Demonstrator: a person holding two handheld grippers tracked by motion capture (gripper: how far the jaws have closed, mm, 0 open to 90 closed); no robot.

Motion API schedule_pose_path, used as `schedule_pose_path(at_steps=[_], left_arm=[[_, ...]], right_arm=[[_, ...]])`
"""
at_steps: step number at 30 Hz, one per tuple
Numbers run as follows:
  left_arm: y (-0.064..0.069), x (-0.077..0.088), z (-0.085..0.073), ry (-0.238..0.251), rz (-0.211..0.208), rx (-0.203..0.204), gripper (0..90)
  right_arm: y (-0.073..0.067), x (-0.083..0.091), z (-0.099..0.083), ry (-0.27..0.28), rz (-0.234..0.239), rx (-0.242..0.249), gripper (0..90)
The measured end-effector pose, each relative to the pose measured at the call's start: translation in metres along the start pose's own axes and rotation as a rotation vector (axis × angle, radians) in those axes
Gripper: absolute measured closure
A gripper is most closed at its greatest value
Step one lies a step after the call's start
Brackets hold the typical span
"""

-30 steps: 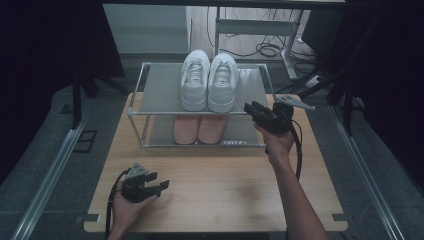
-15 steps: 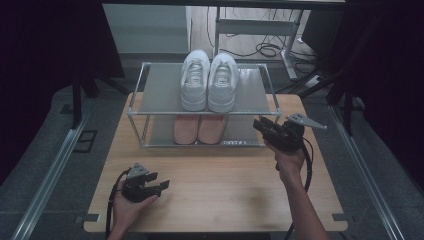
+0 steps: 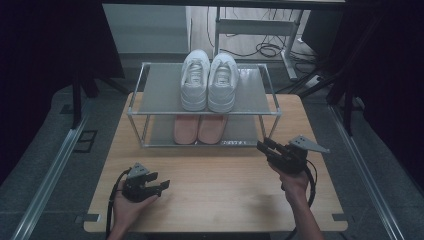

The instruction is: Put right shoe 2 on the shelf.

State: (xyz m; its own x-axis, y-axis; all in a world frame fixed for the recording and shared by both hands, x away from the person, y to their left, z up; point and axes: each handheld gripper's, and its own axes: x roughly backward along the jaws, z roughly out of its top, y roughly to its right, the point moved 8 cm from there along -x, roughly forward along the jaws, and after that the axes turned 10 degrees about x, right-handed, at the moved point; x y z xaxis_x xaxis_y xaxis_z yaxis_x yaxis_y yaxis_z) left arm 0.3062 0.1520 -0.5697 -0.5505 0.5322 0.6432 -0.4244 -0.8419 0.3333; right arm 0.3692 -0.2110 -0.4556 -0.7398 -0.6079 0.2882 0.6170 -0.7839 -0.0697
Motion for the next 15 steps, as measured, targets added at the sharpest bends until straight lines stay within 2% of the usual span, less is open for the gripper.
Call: schedule_pose_path(at_steps=[2, 3, 4, 7, 8, 15], left_arm=[[0.000, 0.000, 0.000, 0.000, -0.001, 0.004, 39.6], [0.000, 0.000, 0.000, 0.000, -0.001, 0.004, 39.5], [0.000, 0.001, 0.000, 0.003, -0.001, 0.008, 39.5], [0.000, 0.001, 0.000, 0.003, 0.000, 0.011, 39.5], [0.000, 0.001, 0.000, 0.002, 0.000, 0.010, 39.5], [0.000, 0.001, 0.000, 0.003, 0.000, 0.010, 39.5]], right_arm=[[-0.001, 0.001, -0.015, -0.012, 0.003, -0.004, 63.4], [-0.001, 0.001, -0.015, -0.012, 0.003, -0.004, 63.4], [-0.002, 0.000, -0.027, -0.035, 0.009, -0.001, 63.4], [-0.003, -0.001, -0.035, -0.047, 0.011, 0.000, 63.4], [-0.004, -0.003, -0.045, -0.059, 0.010, 0.003, 63.4], [-0.006, -0.008, -0.062, -0.083, 0.014, -0.004, 63.4]])
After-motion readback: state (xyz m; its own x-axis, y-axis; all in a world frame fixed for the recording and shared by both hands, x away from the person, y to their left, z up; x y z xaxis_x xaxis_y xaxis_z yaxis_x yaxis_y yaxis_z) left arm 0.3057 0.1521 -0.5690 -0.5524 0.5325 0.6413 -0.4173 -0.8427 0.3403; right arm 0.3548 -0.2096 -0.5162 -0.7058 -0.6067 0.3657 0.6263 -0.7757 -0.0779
